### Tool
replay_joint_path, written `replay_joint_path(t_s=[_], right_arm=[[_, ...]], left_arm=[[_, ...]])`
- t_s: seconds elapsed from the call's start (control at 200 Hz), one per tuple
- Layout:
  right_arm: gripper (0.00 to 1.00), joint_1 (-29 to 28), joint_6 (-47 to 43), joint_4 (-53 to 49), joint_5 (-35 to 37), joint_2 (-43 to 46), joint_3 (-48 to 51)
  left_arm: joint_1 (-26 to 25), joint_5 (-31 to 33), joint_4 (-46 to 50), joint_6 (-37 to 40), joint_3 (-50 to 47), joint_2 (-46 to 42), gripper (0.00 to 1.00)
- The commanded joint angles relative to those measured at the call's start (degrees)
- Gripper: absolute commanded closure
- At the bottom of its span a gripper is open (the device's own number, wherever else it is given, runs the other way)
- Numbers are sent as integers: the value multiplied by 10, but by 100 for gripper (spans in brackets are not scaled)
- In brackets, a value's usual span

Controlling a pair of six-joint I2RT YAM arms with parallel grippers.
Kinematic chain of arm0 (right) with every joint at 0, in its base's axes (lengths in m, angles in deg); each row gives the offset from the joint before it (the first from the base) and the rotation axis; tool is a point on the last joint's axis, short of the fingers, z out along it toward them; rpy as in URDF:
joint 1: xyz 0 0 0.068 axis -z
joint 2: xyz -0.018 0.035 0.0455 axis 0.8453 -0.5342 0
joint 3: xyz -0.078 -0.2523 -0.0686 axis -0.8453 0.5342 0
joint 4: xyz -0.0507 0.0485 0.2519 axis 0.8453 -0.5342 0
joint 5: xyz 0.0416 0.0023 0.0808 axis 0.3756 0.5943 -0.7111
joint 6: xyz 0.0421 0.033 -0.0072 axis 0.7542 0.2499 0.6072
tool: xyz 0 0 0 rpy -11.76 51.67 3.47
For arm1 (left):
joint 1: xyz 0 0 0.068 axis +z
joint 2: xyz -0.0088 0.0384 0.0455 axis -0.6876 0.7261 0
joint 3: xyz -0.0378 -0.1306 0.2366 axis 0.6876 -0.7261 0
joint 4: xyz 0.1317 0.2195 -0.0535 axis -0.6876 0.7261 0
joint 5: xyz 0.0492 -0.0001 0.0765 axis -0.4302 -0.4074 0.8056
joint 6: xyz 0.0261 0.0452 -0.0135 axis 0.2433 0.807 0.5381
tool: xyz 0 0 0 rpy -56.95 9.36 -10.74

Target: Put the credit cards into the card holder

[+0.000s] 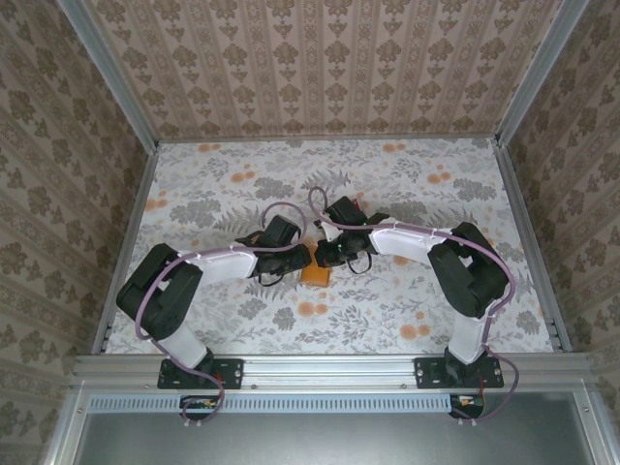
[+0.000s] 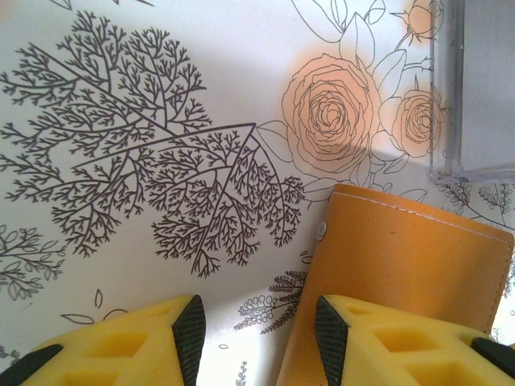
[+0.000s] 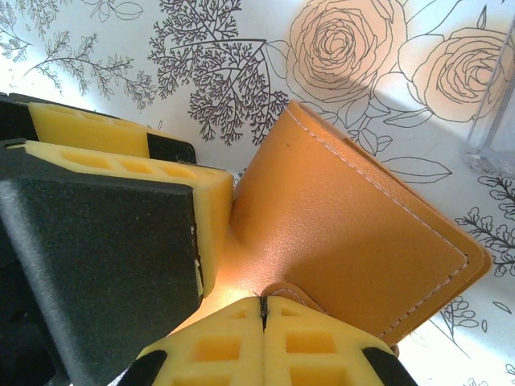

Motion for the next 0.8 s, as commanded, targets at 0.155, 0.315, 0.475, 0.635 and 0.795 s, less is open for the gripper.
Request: replay_joint_path(t_s=[0.155,0.315,0.475,0.635,0.795], right_arm=[[100,-12,-8,-14,49,-61,27],[100,-11,-9,-7,56,-81,27],[96,-11,-11,-10,52,-40,31],[79,-13,-38,-46,78,25,4],[52,-13,-69,-65,135,96,-14]], left_arm=[[-13,-27,17,5,4,16,52],[-9,-16,32,10,3,1,52],[1,7,43,21,-11,-37,52],[25,67,93,65,-8,-108,50],[73,125,150,115,-3,-191,48]])
